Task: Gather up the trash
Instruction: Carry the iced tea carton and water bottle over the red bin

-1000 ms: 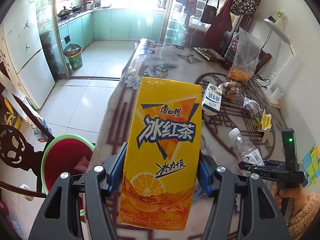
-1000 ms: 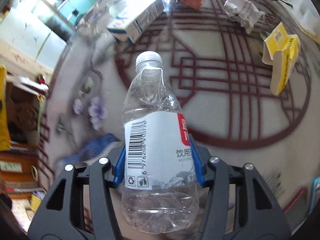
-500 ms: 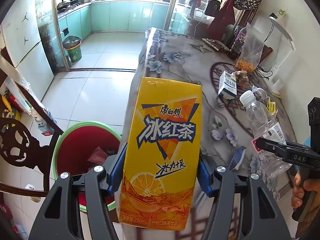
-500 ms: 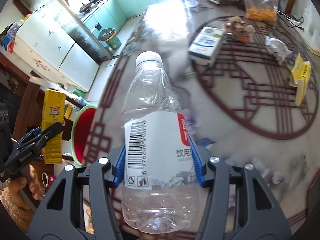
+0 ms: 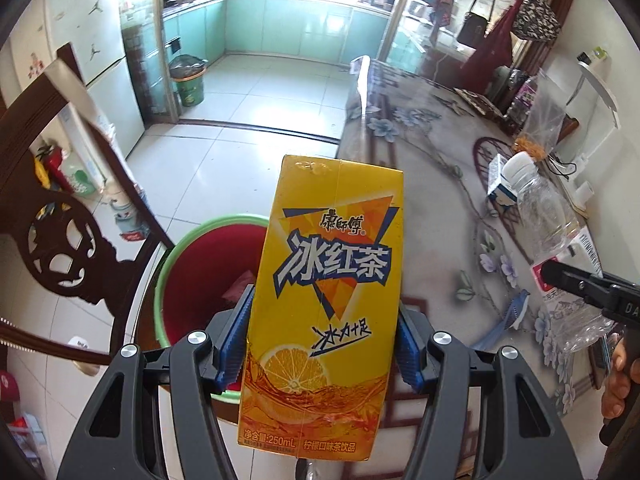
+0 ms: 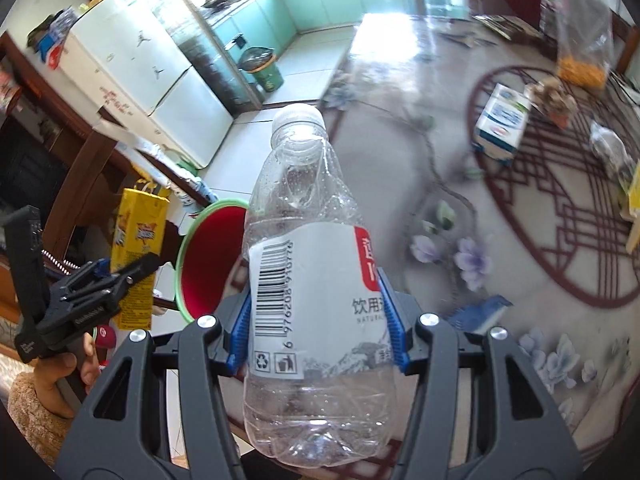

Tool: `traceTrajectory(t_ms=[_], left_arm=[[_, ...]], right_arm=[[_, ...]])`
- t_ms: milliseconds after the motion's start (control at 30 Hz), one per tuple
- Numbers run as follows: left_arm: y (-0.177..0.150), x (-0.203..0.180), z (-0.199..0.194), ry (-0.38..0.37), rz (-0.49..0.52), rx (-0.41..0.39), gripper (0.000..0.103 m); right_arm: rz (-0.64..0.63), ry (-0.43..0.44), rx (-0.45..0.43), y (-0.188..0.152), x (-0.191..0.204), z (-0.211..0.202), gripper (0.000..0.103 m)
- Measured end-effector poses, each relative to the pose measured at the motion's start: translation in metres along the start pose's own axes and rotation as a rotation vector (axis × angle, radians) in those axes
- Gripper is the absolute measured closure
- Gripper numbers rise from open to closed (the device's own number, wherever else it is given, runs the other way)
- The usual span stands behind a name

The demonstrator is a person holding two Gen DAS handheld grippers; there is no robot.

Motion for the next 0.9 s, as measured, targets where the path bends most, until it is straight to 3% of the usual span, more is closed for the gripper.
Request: traceTrajectory(t_ms=[467, 900], left_arm=[[-0.013, 0.063, 0.004, 0.068, -0.099, 0.020, 0.045], [-0.023, 0.093, 0.025, 0.099, -0.135, 0.072, 0.045]], right_arm=[[-0.125, 0.096, 0.031, 0.017, 0.083, 0.031, 0.050], [-0.159, 0.155, 0.120, 0.010, 0.124, 0.074, 0.050]])
Point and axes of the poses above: each gripper's, at about its wrist camera, not at the fingertips, and z roughly the way its jaws point, x to its left, y to its top, the point moved 9 cm from there along z, roughly the way its jaws point, and after that the axes turned 6 degrees about -z, right-handed, at the moved point
